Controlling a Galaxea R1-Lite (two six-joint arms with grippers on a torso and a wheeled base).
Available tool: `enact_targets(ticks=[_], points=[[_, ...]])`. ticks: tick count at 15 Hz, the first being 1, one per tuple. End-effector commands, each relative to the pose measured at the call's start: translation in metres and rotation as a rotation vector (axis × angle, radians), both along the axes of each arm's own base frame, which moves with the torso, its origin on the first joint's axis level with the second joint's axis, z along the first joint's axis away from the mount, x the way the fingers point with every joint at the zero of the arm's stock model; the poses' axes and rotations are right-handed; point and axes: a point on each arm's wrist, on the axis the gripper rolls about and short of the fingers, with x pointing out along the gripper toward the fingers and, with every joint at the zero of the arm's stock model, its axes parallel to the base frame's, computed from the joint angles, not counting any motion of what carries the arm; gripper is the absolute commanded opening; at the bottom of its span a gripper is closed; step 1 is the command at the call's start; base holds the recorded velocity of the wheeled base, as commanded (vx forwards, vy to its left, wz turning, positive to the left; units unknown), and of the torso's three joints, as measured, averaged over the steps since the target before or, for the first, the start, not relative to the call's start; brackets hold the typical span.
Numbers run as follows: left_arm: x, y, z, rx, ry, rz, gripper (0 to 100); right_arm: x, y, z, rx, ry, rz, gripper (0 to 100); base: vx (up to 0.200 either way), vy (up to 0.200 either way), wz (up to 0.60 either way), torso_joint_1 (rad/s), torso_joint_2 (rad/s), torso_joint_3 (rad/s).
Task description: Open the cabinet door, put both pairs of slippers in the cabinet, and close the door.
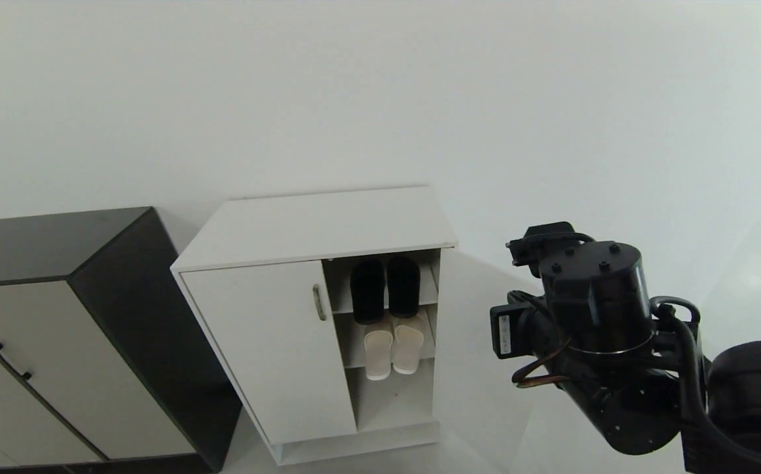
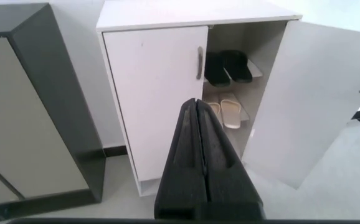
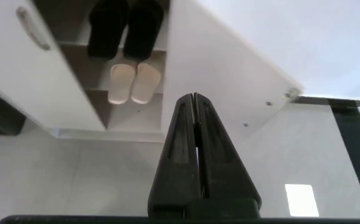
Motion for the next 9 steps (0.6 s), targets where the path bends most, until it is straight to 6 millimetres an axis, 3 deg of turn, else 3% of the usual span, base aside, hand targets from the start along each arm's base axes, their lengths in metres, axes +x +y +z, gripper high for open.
enact_targets(ticks=[1,6,9], points=[[0.000,0.000,0.000,0.000,0.000,-0.002,0,0.019,-0.012,0.003,0.010,-0.001,-0.041,0,0.000,0.000,0.00,0.000,0.00,0.000],[0.000,0.000,0.000,0.000,0.000,0.000,0,0.073,-0.061,0.003,0.070,0.042,-0.066,0,0.000,0.000,0.00,0.000,0.00,0.000],[0.000,0.000,0.000,0.000,0.000,0.000,0,0.088,-0.064,-0.011,0.050,0.063,-0.099,0,0.000,0.000,0.00,0.000,0.00,0.000]])
